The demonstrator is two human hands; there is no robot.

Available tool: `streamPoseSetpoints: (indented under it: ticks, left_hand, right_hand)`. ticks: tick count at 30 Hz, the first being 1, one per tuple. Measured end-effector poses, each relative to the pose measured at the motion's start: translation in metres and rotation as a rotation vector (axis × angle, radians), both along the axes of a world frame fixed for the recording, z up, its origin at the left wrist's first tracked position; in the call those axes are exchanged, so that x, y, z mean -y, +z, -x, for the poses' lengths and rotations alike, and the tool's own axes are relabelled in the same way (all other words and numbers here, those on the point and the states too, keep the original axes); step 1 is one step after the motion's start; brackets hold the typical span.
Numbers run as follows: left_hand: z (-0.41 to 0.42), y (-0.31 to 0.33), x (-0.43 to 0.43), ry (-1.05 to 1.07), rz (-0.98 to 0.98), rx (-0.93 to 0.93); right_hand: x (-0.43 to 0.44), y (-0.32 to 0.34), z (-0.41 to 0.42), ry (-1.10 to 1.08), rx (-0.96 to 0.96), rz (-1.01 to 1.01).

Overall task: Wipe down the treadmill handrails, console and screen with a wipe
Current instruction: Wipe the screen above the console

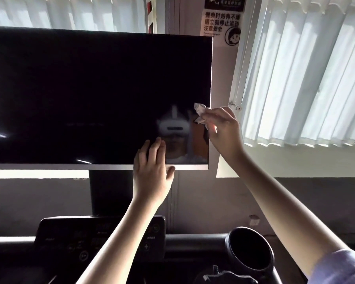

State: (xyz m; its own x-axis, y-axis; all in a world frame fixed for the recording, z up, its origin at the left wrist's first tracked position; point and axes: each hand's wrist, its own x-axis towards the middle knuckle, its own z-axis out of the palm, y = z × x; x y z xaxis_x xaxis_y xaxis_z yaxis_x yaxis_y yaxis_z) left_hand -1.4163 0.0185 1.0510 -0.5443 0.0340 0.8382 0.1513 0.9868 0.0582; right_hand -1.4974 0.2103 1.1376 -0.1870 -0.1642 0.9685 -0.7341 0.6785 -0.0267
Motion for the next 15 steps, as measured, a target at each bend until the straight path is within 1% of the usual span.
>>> streamPoseSetpoints:
  ticks: [8,15]
  left_hand:
    - [0.0,-0.003,-0.002,-0.005,-0.019,0.004]
    - [-0.002,-0.006,-0.002,-0.016,-0.021,0.021]
  right_hand:
    - [-0.004,-0.027,-0.013,-0.016,-0.001,-0.053]
    - [-0.006,-0.049,-0.028,0.023,0.014,-0.068]
